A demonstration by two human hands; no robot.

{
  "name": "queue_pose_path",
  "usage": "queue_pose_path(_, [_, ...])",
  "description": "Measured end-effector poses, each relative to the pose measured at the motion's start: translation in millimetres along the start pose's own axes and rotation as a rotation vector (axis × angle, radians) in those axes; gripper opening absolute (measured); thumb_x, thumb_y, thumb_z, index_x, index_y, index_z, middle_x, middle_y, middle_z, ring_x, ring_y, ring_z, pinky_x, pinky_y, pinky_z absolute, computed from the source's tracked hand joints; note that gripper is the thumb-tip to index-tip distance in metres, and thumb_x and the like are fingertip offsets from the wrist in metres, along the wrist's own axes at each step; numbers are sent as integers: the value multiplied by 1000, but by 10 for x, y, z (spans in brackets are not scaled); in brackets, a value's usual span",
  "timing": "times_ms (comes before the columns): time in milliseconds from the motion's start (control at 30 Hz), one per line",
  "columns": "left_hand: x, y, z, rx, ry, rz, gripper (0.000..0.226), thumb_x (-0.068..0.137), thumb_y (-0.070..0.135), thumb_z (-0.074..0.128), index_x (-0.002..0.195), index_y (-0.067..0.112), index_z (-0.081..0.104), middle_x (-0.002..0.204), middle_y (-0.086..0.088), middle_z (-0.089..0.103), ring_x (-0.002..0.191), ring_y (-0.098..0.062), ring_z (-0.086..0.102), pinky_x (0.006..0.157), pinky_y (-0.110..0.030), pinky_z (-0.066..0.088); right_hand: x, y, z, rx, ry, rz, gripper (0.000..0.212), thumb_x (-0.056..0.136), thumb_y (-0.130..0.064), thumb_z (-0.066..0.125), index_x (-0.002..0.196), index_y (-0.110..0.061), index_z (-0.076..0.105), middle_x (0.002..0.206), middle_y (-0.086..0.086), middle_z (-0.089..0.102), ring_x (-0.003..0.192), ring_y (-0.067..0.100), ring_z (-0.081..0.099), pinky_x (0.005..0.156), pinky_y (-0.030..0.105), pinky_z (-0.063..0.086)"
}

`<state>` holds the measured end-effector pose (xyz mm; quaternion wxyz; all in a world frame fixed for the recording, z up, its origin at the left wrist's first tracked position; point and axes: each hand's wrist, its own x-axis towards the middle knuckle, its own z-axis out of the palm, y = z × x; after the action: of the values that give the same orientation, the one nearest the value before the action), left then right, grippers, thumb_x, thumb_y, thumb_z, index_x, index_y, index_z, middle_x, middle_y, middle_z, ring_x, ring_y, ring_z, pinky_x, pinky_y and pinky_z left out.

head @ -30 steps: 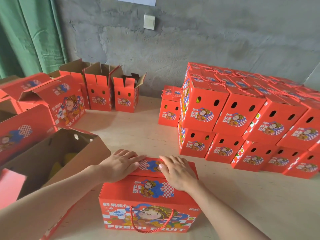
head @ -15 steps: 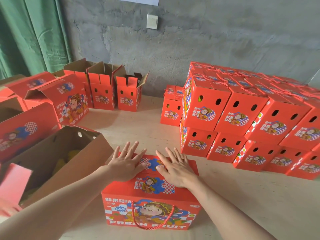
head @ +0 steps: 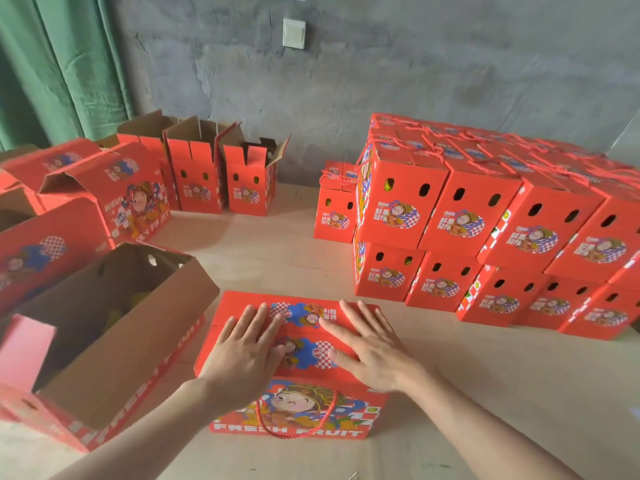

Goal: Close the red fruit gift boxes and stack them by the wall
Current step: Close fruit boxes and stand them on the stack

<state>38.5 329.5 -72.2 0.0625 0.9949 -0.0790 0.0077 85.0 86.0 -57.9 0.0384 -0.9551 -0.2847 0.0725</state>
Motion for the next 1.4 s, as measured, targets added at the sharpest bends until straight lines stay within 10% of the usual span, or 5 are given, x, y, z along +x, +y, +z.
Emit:
queue_pose_path(500, [-174,32,-55,-51,192,-1,75,98,52,7,123,11,64,132,-12,57,122,-34,55,104,-54,35,-286,78,40,114,103,48,47,95,-60,30,139,-62,11,157,-21,-8,146,18,-17,116,45,-4])
queue_pose_path(700, [479,-307,-195,78,0,91,80,78,69,-23,146,49,16,158,16,4,148,-16,1,110,-56,-17,-399,-435,184,91,164,357,59,95,-57,24,150,-45,5,161,-4,-6,146,28,-8,114,46,-4])
queue_pose_path(933, [1028,44,-254,20,-197,-48,50,102,42,24,149,43,7,160,1,0,147,-24,-2,115,-59,4,-362,-484,-9,-56,211,168,76,85,-69,11,140,-24,37,134,1,38,130,27,28,111,47,11])
queue_pose_path(1100, [600,398,19,-226,10,-34,47,102,39,24,149,41,17,159,16,0,147,-13,-8,113,-57,-8,-198,-376,87,85,113,75,62,95,-61,21,150,-42,-3,156,-13,-23,145,25,-22,116,47,-7])
queue_pose_path(1400, [325,178,-1,-376,-5,192,45,103,28,34,146,39,28,144,34,5,144,1,0,116,-48,-7,-210,-1099,213,80,195,318,75,92,-57,17,151,-9,22,160,6,4,143,47,8,110,62,18])
